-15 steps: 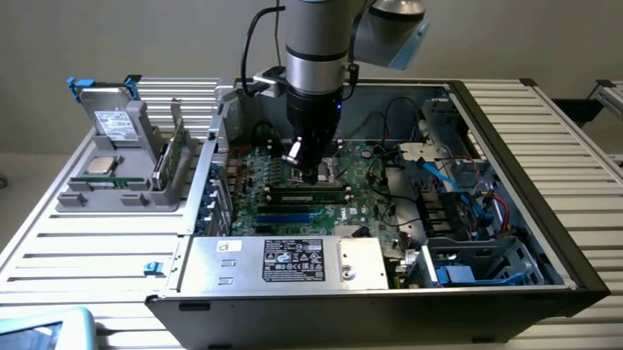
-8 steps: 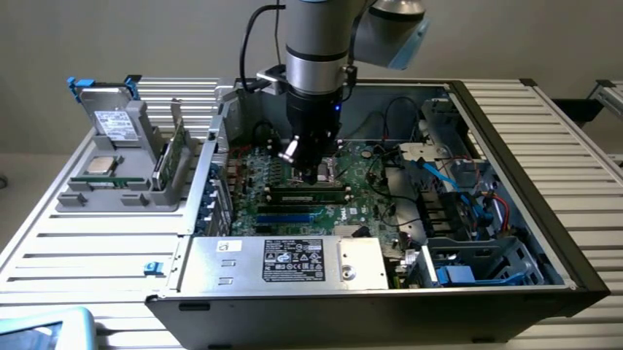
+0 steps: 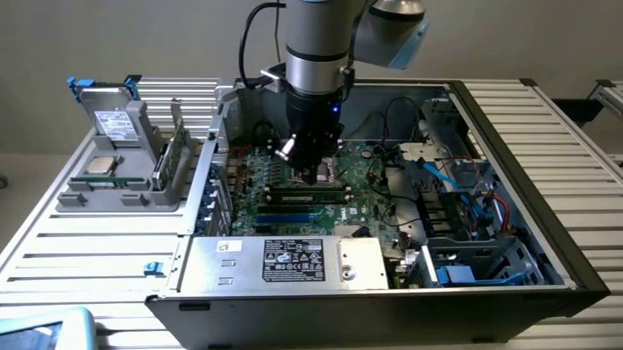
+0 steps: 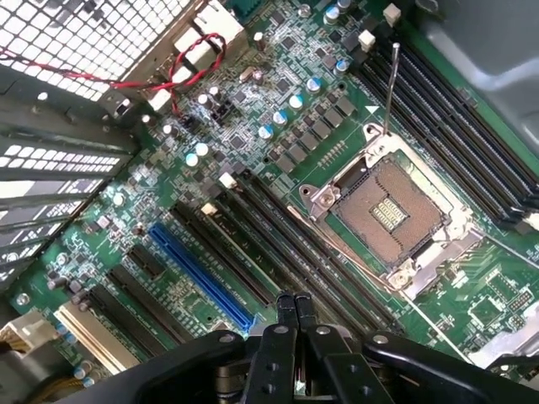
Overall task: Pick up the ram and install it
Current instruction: 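Press down the ram until it locks into place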
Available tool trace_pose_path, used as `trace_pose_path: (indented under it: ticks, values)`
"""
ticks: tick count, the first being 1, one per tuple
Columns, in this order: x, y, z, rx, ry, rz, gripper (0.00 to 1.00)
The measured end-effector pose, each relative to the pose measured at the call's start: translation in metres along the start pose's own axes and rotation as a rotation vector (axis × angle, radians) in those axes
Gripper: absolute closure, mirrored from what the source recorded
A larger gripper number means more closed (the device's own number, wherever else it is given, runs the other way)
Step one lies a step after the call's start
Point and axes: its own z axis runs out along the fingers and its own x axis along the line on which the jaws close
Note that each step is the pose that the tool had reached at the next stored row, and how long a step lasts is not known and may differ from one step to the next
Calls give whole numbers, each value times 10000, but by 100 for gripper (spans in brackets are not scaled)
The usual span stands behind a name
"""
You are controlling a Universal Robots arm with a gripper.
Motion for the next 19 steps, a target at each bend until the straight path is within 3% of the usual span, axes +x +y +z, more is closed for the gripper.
trace_pose_path:
  ticks: [19]
  values:
    - [0, 0, 0, -113, 22, 2748, 89]
